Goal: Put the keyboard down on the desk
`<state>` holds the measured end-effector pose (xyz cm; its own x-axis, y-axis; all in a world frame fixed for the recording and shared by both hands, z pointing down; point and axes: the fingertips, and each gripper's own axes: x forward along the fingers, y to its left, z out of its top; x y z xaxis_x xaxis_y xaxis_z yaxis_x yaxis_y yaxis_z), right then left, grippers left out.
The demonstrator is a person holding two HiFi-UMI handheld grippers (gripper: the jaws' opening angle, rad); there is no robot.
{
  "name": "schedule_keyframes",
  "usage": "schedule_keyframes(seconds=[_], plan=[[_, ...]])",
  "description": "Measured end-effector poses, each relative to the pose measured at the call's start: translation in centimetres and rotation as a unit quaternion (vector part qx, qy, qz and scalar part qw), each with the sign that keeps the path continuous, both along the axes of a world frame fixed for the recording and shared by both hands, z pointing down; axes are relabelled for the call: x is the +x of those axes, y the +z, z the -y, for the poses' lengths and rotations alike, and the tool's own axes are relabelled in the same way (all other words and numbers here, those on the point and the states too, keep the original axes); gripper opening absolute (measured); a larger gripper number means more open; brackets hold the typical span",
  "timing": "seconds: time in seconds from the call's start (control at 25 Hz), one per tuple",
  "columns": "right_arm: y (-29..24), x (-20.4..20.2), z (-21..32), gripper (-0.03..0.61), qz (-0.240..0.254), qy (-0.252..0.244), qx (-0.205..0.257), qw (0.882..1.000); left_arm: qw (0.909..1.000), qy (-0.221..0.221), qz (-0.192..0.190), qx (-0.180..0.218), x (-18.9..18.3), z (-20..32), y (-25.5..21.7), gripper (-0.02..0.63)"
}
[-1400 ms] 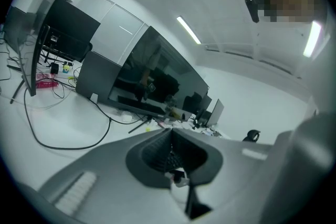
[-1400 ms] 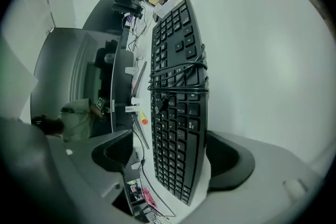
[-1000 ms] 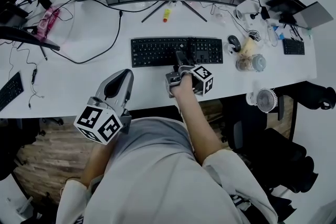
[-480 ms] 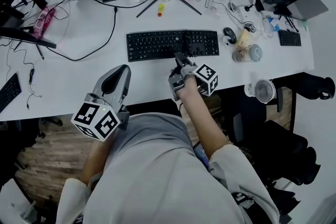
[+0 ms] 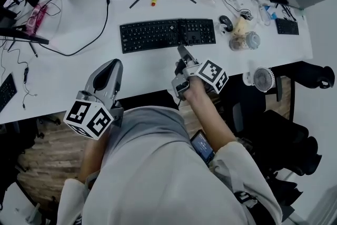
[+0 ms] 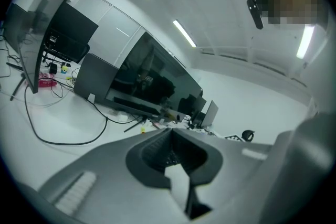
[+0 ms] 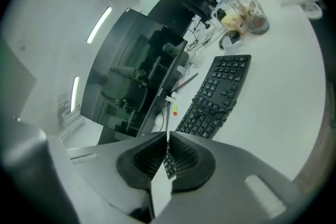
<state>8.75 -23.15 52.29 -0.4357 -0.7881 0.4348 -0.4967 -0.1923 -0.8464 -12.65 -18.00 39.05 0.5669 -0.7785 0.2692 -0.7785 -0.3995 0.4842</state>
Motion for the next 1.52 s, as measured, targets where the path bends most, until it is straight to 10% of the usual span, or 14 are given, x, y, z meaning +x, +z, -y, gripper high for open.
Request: schedule_keyframes(seconds=[0.52,1.2,1.52], plan=[[-4.9,-0.9,-2.0,-0.005,-0.152,-0.086,0.102,0.979,1.0,0.002,0.007,0.007,-0.8,-0.1,-0.2,0.0],[-9.9,-2.4,-6.4,-0.005,-0.353,-0.171,0.174,0.903,0.9985,0.013,0.053,-0.002,-1.7,-0.6,2.5,0.0],[-10.6,-1.9,-7.6,-0.005,-0.382,-0.176,0.184,0.889,0.9969,0.024,0.074,-0.013,-1.2,-1.1,3.1,0.0]])
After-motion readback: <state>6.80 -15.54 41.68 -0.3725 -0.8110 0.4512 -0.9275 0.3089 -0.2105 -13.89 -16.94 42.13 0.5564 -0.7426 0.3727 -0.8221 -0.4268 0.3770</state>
